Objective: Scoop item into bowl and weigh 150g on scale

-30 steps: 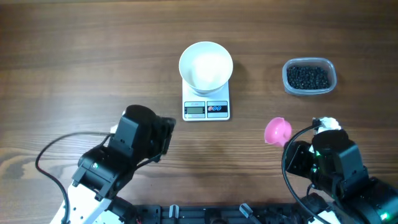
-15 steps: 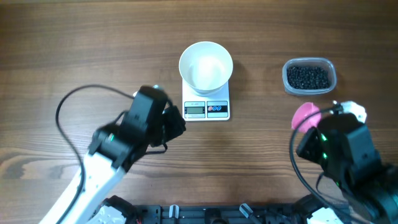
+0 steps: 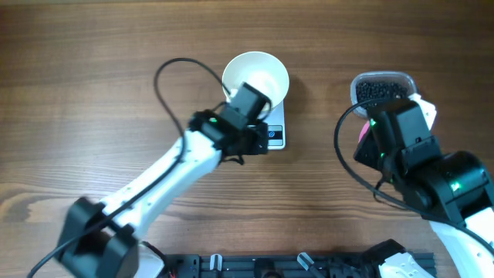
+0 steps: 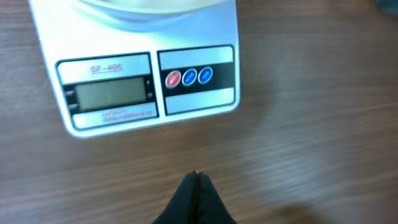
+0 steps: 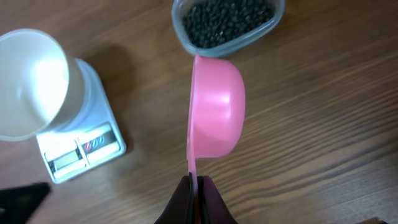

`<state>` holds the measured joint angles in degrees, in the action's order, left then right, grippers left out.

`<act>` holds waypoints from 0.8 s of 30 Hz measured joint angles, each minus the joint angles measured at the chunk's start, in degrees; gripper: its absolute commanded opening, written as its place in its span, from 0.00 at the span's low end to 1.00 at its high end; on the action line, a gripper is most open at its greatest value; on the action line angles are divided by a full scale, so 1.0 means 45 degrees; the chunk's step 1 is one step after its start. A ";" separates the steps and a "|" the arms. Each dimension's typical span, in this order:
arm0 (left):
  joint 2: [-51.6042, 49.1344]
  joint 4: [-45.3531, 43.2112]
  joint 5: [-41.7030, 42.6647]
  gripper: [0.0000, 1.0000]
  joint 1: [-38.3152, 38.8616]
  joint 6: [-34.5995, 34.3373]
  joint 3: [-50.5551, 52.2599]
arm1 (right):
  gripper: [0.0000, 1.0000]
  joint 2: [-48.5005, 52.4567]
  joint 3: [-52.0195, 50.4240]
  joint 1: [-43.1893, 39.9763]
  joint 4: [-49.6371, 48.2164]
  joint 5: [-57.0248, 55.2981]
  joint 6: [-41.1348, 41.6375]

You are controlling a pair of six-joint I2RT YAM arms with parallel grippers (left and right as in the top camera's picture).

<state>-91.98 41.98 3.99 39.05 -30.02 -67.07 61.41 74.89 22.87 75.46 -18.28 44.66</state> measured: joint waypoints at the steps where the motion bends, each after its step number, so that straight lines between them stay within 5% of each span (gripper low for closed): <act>1: -0.0243 -0.0214 -0.0291 0.04 0.0209 0.0034 0.0000 | 0.04 0.0010 0.0000 -0.0194 -0.0087 0.0000 0.0000; 24: -0.2943 -0.3157 -0.3186 0.04 0.0933 0.0151 0.0000 | 0.04 0.0010 0.0000 -0.0942 -0.0515 0.0000 -0.0005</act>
<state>-105.23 27.77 -10.35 43.24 -29.34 -67.07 61.45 74.89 18.63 73.14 -18.28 44.64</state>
